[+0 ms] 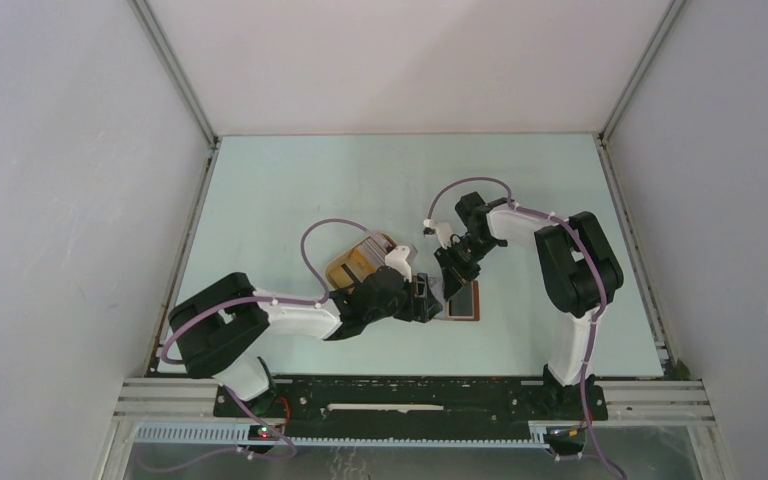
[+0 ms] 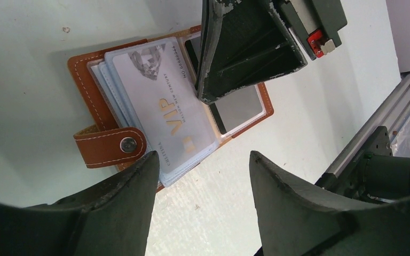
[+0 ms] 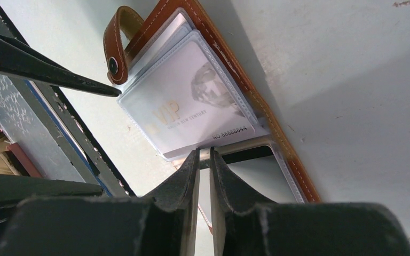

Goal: Put the credit cards into the card holder
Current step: Insert the credit card into the card holder.

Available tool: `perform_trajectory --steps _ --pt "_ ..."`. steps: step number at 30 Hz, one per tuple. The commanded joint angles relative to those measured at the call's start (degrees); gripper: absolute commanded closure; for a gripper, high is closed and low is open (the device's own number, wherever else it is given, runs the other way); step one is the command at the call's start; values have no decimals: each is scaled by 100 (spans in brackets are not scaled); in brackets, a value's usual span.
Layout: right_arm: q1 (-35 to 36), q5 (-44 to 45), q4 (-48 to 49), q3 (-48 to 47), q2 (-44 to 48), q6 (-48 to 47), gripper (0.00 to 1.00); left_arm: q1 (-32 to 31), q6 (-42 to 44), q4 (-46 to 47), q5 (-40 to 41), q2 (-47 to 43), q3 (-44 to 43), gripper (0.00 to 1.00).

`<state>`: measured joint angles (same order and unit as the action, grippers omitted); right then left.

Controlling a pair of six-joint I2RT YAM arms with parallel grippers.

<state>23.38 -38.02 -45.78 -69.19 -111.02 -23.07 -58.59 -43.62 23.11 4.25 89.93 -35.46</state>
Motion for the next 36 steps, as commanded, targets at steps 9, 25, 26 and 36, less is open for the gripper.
perform_trajectory --steps 9,25,26,36 --pt "18 164 -25 -139 -117 -64 79 23 86 277 -98 -34 0 32" --pt "18 155 -45 -139 -102 -66 79 119 143 97 -14 202 -162 29" --pt "18 155 -45 -143 -102 -62 79 119 143 109 -39 213 -163 29" --pt "18 127 -69 -156 -86 -80 79 125 85 454 -381 287 -107 31"
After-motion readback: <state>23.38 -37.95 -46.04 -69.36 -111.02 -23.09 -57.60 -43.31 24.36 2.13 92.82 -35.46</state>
